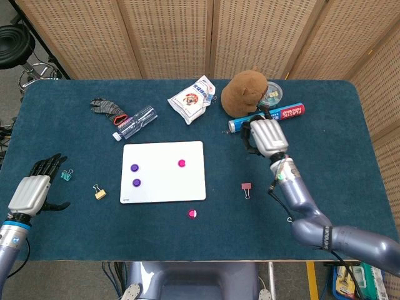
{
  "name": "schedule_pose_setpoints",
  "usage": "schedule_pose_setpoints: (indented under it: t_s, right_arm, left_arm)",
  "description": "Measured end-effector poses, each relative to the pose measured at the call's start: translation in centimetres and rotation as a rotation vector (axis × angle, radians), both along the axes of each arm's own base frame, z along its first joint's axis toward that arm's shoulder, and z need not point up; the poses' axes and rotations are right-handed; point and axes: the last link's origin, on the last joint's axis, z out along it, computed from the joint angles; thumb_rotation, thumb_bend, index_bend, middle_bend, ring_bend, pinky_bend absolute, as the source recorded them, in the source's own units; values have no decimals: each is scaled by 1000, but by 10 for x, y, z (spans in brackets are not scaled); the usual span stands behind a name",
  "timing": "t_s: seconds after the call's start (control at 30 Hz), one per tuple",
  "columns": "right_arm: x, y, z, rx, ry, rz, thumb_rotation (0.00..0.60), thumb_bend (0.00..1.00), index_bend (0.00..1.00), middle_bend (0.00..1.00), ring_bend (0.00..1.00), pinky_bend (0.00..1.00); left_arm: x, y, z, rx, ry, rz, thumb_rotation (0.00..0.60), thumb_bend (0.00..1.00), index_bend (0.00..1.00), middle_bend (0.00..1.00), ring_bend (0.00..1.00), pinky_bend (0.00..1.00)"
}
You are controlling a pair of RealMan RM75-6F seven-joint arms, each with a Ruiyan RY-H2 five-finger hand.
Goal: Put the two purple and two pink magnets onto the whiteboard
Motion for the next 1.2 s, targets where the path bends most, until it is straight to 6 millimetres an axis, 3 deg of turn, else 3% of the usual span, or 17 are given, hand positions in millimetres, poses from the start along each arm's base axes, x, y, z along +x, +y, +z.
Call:
schedule_pose_setpoints:
  t_s: [0.17,0.2,0.23,0.3,0.33,0.37,0.43,0.5,0.57,0.63,0.73,0.83,1.03,1.2]
  right_arm:
    - [-50,26,31,-67,4,-53,600,798,694,687,403,7]
    - [-57,31,35,-79,5,-63,600,664,711,700,411,19]
    - [-67,37,40,-96,4,-77,600,448,746,720,424,32]
    - [-83,47,47,-126,5,-98,600,112,805,746,445,53]
    - [-93,53,52,-151,3,-110,600,29,812,730,438,59]
    - [-100,59,56,-171,0,-120,600,12,792,702,423,62]
    - [-120,74,65,-220,-16,-146,600,3,659,563,333,62]
    - [-139,90,72,-263,-32,-170,600,0,394,288,153,28]
    - [-161,112,81,-306,-46,-198,600,0,195,87,33,2]
    - [-181,138,86,-323,-68,-229,600,0,40,2,0,0]
    - [-198,170,92,-314,-77,-256,600,0,0,0,0,0]
    - [-202,187,97,-304,-80,-273,600,0,0,0,0,0]
    - [-204,208,102,-298,-73,-290,600,0,0,0,0,0]
    - [-206,214,104,-313,-75,-282,600,0,0,0,0,0]
  left_arm:
    - [6,0,-5,-2,-4,-15,600,92,0,0,0,0]
    - [7,0,-5,-3,-5,-19,600,92,0,0,0,0]
    - [8,-1,-6,-3,-5,-23,600,92,0,0,0,0]
    - [12,-2,-8,-9,-5,-36,600,92,0,0,0,0]
    - [14,-2,-9,-12,-5,-43,600,92,0,0,0,0]
    - [17,-3,-11,-17,-3,-55,600,92,0,0,0,0]
    - [23,-3,-13,-24,0,-77,600,92,0,0,0,0]
    - [30,-3,-15,-30,10,-105,600,93,0,0,0,0]
    - [38,-1,-18,-46,17,-150,600,92,0,0,0,0]
    - [49,1,-24,-72,23,-208,600,92,0,0,0,0]
    - [68,3,-35,-130,33,-314,600,92,0,0,0,0]
    - [87,5,-46,-197,34,-400,600,92,8,0,0,0]
    - [117,6,-63,-305,-2,-499,600,93,59,0,0,0]
    - [143,8,-78,-387,-17,-558,600,100,100,0,0,0]
